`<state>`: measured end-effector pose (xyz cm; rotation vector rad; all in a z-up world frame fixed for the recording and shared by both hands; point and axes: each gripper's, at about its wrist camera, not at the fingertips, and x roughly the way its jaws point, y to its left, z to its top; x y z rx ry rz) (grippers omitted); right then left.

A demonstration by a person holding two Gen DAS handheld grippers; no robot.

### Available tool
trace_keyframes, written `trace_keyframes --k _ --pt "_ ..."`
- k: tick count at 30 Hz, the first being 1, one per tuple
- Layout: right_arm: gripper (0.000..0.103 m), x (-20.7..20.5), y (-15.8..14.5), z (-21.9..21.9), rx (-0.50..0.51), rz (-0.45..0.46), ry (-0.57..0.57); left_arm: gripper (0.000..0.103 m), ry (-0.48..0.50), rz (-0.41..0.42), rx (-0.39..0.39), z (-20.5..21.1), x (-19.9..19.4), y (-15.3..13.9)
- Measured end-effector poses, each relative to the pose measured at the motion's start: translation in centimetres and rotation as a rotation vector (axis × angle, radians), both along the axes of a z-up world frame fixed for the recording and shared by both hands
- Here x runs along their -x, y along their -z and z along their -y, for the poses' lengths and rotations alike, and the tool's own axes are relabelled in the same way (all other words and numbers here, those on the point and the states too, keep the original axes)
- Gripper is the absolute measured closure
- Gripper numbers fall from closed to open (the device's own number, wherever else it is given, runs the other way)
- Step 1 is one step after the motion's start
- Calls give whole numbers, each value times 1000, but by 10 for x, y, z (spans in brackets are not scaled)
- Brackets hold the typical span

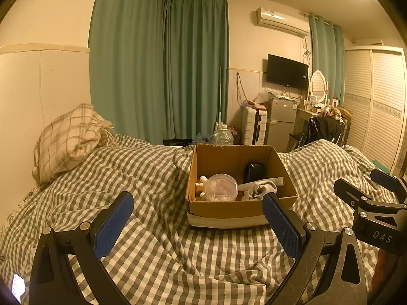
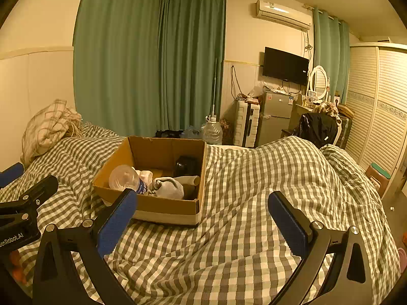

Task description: Organize objects

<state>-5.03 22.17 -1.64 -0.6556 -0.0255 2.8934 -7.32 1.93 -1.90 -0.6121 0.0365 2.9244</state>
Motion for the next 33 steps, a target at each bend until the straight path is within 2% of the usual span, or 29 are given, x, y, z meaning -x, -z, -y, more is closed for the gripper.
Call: trace_keyframes --k 33 --pt "0 0 4 1 -3 7 3 0 -19 11 1 1 1 4"
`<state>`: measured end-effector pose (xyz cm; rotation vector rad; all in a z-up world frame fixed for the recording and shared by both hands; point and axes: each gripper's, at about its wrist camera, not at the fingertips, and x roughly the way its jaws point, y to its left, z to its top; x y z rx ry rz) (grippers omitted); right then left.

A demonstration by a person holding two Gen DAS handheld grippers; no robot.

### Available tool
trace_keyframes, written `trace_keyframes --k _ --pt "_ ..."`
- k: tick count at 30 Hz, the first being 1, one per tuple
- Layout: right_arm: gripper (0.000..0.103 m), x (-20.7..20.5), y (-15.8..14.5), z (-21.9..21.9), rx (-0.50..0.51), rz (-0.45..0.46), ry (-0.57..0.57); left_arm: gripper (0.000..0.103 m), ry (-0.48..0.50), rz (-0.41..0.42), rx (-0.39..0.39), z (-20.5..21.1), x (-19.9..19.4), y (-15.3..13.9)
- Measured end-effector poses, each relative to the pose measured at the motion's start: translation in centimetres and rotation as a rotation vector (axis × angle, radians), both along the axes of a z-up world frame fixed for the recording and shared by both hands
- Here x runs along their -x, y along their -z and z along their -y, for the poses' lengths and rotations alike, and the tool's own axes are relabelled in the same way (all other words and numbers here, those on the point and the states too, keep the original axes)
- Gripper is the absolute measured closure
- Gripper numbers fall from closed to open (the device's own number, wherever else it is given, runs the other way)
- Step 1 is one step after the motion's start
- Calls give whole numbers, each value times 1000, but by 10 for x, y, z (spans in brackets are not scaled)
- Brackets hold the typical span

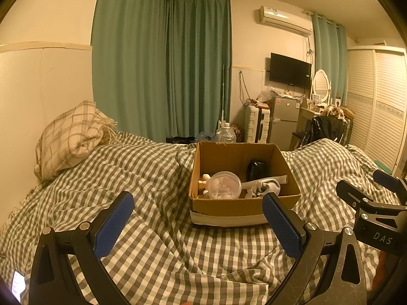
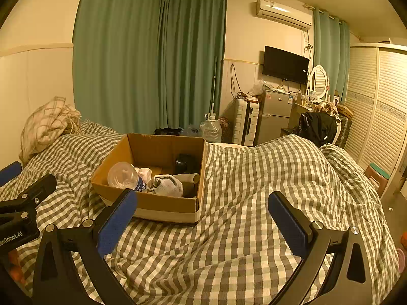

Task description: Organize objects

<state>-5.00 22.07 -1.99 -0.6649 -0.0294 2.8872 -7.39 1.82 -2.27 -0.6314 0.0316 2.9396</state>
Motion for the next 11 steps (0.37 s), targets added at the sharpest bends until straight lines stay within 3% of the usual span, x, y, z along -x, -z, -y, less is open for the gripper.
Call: trace_keyframes --k 11 --pt "0 0 1 0 0 3 0 0 4 -8 5 -1 -2 -2"
